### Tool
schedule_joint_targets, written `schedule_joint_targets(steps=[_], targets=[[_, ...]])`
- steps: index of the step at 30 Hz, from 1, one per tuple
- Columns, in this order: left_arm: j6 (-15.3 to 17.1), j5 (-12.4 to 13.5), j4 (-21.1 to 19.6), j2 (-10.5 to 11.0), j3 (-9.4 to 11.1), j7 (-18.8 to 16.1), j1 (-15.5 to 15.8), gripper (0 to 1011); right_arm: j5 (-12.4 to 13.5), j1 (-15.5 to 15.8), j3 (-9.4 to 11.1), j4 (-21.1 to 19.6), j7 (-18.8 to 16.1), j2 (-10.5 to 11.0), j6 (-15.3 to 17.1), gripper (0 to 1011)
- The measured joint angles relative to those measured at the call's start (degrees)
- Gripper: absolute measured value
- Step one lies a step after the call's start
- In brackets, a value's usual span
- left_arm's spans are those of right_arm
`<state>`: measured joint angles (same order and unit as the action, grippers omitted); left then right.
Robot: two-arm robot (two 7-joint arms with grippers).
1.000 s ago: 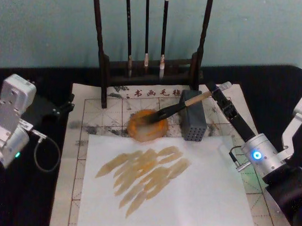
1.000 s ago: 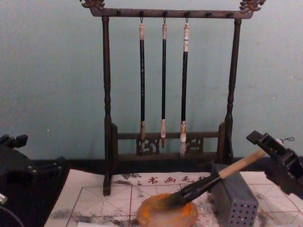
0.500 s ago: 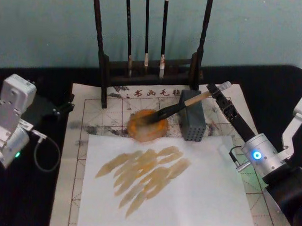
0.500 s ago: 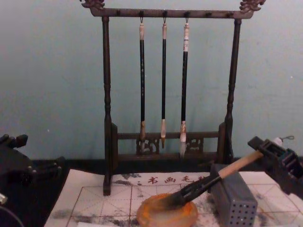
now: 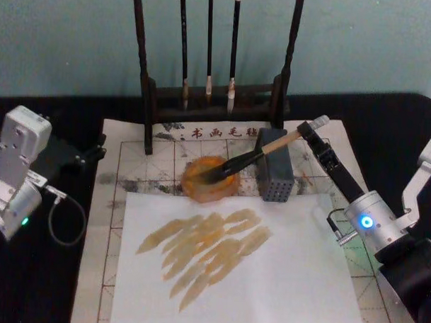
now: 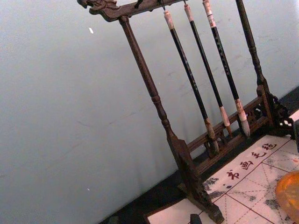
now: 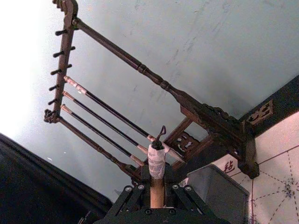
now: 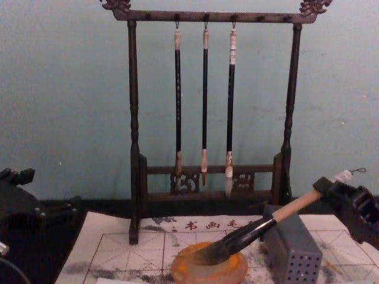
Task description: Pick up the brush from the inkstone, write on the paper, then place the brush back to its original position.
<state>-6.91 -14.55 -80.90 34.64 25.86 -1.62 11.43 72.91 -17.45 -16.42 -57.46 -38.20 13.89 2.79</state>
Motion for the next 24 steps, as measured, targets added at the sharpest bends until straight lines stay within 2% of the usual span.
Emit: schedule_joint_targets(steps=[17, 24], targets=[[0.0, 0.0, 0.0, 0.0, 0.0, 0.0, 0.0, 1001, 0.0, 0.0, 0.0, 0.0, 0.0, 0.0, 0.0, 185], [0.0, 0.0, 0.0, 0.0, 0.0, 0.0, 0.0, 1001, 0.4, 0.0, -0.6, -0.4, -0.8, 0.6, -0.5, 185]])
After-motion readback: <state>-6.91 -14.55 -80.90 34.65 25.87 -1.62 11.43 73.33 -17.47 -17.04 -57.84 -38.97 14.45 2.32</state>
